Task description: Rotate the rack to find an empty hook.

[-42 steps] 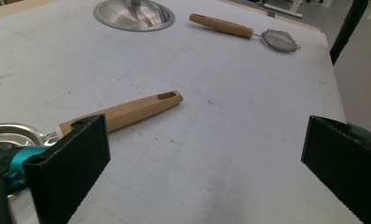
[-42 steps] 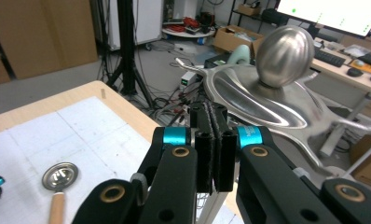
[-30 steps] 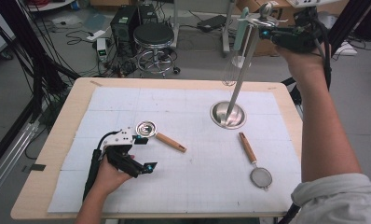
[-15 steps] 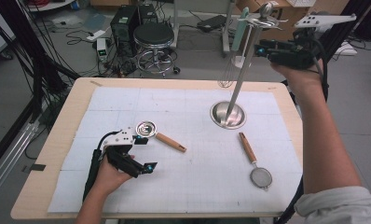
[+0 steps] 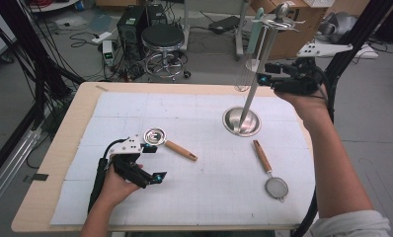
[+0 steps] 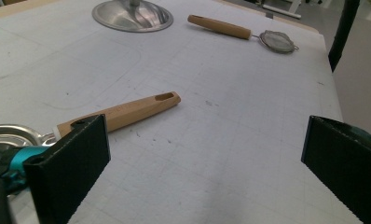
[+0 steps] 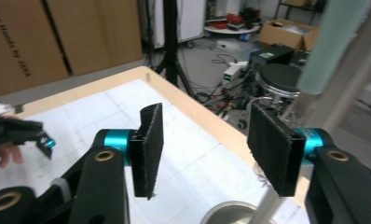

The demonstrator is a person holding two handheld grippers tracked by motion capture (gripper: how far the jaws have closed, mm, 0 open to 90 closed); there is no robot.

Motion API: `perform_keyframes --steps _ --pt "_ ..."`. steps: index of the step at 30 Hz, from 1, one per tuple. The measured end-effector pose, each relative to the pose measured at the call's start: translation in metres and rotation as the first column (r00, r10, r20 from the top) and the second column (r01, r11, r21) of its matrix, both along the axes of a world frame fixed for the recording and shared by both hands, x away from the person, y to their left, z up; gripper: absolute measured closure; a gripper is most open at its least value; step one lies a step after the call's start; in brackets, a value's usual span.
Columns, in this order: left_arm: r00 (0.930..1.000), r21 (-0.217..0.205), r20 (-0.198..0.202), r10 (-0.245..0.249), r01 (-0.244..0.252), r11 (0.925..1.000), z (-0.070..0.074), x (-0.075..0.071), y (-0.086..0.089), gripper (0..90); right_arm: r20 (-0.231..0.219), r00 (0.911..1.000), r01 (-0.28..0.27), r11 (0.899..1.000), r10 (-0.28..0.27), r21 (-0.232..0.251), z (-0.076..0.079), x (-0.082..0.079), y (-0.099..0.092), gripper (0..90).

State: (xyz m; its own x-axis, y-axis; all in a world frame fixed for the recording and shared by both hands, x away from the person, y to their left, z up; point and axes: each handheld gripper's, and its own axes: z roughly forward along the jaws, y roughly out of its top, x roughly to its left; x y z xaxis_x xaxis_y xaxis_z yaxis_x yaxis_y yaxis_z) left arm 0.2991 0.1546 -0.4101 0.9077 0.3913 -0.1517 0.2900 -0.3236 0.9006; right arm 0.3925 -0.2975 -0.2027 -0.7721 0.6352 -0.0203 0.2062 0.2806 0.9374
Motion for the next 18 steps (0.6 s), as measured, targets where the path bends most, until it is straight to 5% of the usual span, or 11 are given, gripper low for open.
perform_keyframes --steps 18 --pt "1.0 0.0 -0.002 -0.001 0.001 1.0 0.0 -0.001 -0.001 1.6 -0.056 0.9888 -0.139 0.99 0.138 -0.004 -0.051 -0.019 0.019 35.9"
